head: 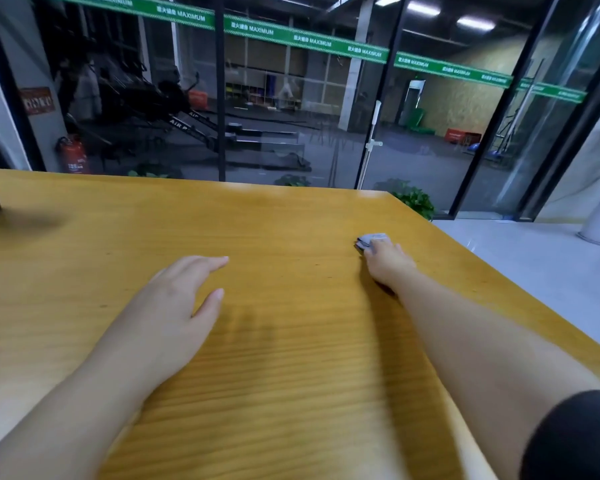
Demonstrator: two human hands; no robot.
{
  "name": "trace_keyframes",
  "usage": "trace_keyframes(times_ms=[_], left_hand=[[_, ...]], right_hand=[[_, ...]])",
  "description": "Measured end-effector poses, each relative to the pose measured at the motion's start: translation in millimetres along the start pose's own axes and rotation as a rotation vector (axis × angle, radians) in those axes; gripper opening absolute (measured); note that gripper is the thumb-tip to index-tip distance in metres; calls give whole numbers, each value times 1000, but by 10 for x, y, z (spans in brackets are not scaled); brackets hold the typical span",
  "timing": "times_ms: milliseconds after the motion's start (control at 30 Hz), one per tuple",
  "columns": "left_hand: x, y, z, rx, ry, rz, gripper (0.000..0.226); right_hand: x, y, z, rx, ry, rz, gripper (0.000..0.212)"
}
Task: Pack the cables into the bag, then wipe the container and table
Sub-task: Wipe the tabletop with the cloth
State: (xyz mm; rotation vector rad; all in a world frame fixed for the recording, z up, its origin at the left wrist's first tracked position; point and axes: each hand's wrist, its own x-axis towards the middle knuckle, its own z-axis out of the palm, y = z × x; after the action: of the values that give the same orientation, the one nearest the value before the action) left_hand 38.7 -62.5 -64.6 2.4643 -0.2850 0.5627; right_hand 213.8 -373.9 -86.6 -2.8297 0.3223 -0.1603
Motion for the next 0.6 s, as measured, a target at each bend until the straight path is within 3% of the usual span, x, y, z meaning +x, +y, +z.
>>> trace_keyframes(times_ms=[133, 267, 433, 600], left_hand=[[17, -21, -42, 24, 108, -117, 36], [31, 14, -89, 19, 110, -109, 36], [45, 69, -298, -46, 177, -91, 34], [32, -126, -565, -3, 155, -184, 33]], right_hand=[[51, -369, 110, -131, -143, -87, 39], [-181, -956, 261, -116, -205, -426, 23], [-1017, -1462, 321, -26, -429, -783, 53], [-1903, -1303, 153, 171, -567, -1024, 47]])
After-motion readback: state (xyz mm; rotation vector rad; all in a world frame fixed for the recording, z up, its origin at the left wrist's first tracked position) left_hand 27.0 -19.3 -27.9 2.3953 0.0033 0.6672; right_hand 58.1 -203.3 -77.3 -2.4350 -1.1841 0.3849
